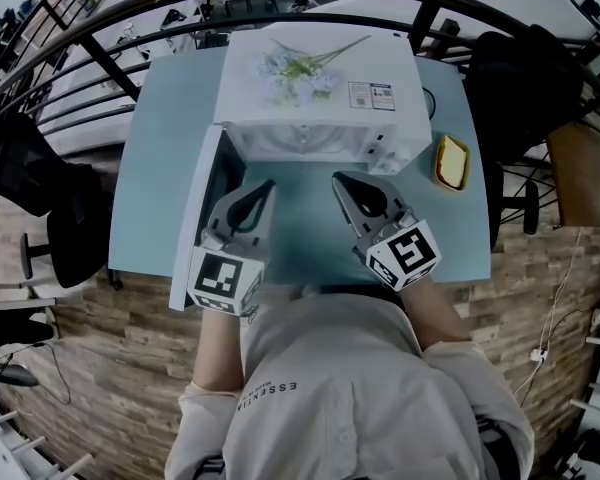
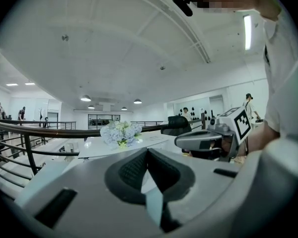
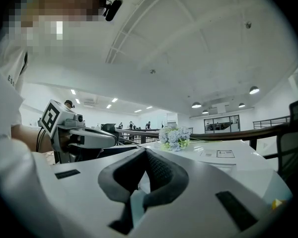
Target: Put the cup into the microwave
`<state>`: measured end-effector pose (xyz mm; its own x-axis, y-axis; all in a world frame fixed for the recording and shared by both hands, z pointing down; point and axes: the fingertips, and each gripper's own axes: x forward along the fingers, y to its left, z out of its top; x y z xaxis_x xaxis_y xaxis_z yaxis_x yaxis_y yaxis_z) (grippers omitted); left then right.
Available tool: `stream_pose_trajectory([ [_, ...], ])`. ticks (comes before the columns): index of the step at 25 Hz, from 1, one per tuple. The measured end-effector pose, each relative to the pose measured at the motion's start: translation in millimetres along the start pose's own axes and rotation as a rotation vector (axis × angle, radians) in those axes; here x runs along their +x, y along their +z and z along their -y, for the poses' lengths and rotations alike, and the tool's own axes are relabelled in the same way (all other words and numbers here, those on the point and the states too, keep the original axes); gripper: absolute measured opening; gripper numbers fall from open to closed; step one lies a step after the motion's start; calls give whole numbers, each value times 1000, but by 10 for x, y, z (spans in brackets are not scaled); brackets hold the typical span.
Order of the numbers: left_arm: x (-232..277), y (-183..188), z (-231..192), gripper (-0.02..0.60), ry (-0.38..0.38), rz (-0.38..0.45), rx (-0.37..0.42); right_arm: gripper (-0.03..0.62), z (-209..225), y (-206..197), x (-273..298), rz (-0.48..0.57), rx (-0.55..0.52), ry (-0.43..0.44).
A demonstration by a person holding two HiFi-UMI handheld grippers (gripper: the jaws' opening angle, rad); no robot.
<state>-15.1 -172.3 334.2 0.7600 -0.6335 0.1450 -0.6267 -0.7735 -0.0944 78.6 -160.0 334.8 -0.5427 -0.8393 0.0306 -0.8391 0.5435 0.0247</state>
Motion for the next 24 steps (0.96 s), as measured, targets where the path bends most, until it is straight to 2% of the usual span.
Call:
stream_pose_trajectory([
  [3, -19, 19, -33, 2, 12, 3, 2, 14, 8, 0, 12, -1, 36, 4],
  [9, -42, 17, -71, 2, 22, 4, -19, 14, -20, 28, 33, -3, 19, 7],
  [24, -70, 8, -34, 2, 11, 3, -22, 15, 25, 5, 28, 8, 34, -51],
])
